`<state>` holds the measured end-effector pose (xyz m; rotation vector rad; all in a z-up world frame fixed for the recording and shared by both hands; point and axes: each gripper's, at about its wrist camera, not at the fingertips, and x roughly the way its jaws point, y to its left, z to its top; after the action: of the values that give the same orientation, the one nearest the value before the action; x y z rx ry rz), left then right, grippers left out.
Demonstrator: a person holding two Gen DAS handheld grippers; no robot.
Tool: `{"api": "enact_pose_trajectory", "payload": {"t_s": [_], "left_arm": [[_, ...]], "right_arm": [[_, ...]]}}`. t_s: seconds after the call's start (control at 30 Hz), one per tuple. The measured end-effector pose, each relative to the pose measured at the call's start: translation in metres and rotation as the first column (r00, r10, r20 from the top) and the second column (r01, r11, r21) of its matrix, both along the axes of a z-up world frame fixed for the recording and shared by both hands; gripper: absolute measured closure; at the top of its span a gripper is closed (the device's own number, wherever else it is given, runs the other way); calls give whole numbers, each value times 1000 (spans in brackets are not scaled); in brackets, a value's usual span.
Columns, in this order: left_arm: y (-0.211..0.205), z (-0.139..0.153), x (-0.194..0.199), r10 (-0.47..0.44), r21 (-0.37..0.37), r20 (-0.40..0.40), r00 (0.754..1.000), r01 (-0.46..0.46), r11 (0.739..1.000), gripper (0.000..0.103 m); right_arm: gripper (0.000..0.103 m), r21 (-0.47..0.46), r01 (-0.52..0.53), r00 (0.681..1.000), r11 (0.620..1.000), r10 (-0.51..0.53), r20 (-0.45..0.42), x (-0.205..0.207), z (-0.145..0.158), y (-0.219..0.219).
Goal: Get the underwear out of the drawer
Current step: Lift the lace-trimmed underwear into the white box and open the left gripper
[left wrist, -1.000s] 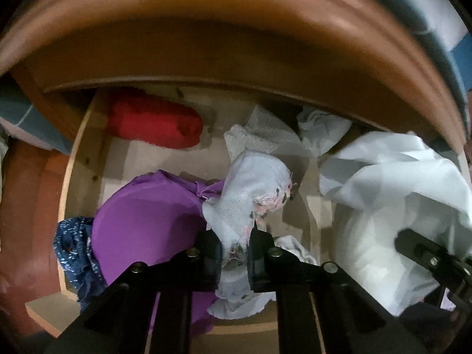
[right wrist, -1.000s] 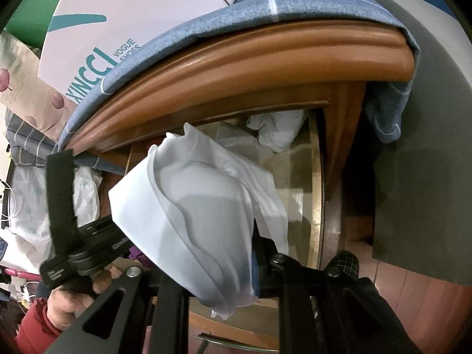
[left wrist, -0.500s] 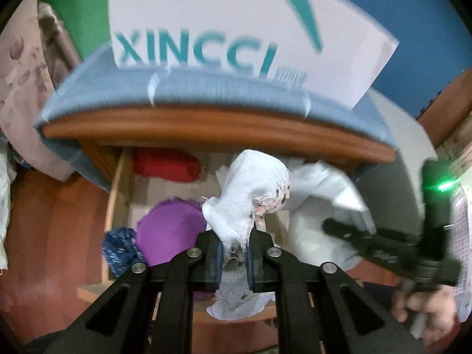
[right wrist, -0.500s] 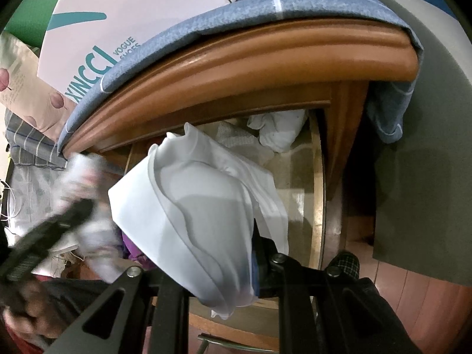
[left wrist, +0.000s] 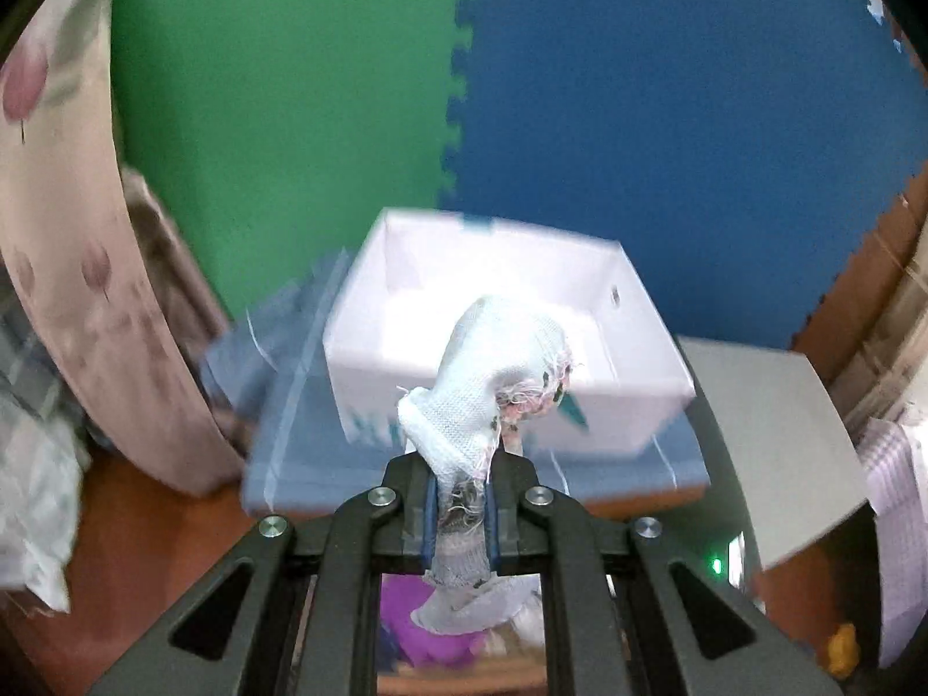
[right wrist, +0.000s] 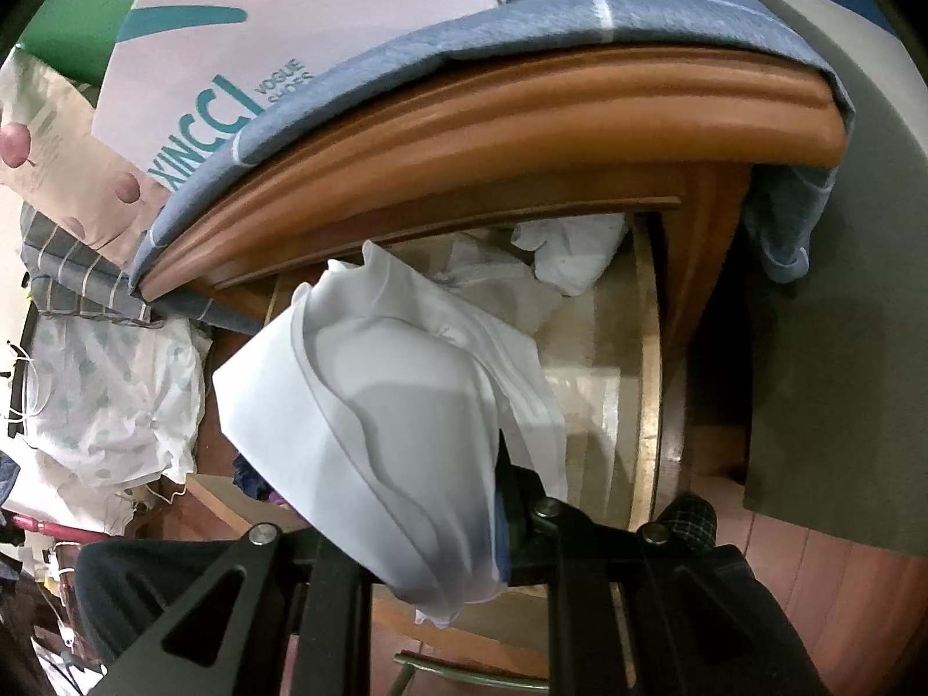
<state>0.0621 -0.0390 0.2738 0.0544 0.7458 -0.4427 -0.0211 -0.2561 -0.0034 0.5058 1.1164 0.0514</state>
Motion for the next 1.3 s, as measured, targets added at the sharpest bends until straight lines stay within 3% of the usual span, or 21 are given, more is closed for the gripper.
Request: {"api": "enact_pose_trajectory", "payload": {"t_s": [0.13,0.23,0.57,0.67,0.87,1.13,1.2,1.3], "left_arm": [[-14,22,38,36,24,27,999,-36,999,92],[-26,23,70,39,56,8,999,-39,998,92],[-66,-26,165,111,123,-141,984,-94,988,92],[-71,-49,190,142,132,-208,968,-116,984,91],[-70,-87,206,189,200,-241,952,-142,970,91],[-70,-115,206,194,223,-274,942,-134,965,83],[-73,-118,205,190,240,-276,942,-124,963,75],[-72,-113,203,166,200,-268,949,-113,973,65]], "right_arm": [[86,0,-20,999,1000,20,35,-3,9,5],[86,1,-30,998,1000,29,47,-4,12,7],[86,16,-62,997,998,61,56,-2,13,15],[86,21,-81,995,996,80,57,-1,13,20],[86,21,-111,992,994,110,58,-2,14,28],[86,14,-125,991,992,124,50,-2,11,34],[86,12,-125,991,992,124,49,-3,10,35],[86,8,-122,992,993,121,44,-2,11,36]]}}
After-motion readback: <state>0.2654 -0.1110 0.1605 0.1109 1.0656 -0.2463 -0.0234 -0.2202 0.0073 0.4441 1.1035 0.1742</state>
